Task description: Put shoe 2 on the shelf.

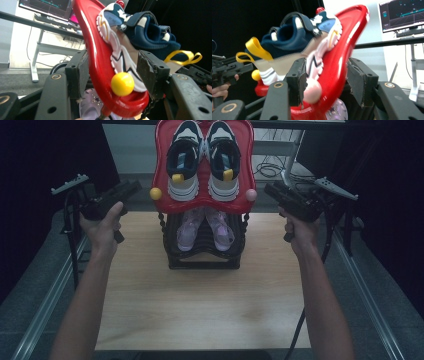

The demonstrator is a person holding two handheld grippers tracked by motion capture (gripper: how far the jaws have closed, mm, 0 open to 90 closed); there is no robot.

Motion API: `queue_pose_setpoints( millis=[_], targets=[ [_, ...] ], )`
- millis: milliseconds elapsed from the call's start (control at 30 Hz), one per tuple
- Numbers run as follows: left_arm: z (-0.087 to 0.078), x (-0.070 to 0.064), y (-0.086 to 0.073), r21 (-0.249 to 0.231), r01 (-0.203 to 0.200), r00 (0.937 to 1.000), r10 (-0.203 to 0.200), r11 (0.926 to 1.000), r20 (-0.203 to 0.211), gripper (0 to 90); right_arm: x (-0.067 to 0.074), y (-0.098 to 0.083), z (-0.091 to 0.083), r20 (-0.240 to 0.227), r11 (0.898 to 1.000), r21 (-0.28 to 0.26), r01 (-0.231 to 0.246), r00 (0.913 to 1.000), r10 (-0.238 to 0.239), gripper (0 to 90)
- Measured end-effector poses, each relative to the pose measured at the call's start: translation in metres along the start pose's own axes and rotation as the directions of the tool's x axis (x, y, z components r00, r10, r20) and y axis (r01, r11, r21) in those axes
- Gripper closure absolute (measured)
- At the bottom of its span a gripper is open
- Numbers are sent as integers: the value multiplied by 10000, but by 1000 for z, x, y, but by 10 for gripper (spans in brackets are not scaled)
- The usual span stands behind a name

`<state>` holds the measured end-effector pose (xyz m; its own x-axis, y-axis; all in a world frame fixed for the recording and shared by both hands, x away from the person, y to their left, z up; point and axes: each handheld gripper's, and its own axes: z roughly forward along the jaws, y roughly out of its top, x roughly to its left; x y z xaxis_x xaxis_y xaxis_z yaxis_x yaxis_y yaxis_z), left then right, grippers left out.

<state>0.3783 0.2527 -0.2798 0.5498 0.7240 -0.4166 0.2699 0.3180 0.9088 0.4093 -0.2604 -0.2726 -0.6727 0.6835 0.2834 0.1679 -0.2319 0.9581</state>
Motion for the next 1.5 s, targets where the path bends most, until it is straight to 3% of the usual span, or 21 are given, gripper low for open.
queue_pose_setpoints(
  millis=[300, 567, 800, 1233, 1500],
  targets=[
    [-8, 11, -29, 139, -89, 9996, 92, 9999, -253, 435, -17, -28, -13, 222, 9993, 363, -99, 9997, 91, 502],
    [-11, 24, -55, 402, 174, 9993, -161, 9990, -328, 438, -27, -52, -17, 264, 9975, 635, -294, 9993, 277, 504],
    [-15, 28, -77, 739, -27, 9989, 60, 9973, -455, 437, -30, -74, -21, 355, 9960, 850, -281, 9991, 252, 505],
    [-23, 49, -117, 1216, 467, 9958, -367, 9915, -835, 438, -48, -120, -30, 481, 9902, 1098, -858, 9956, 809, 504],
    [-21, 57, -126, 1392, 576, 9943, -443, 9886, -970, 439, -54, -129, -28, 709, 9867, 1433, -772, 9952, 675, 505]
  ],
)
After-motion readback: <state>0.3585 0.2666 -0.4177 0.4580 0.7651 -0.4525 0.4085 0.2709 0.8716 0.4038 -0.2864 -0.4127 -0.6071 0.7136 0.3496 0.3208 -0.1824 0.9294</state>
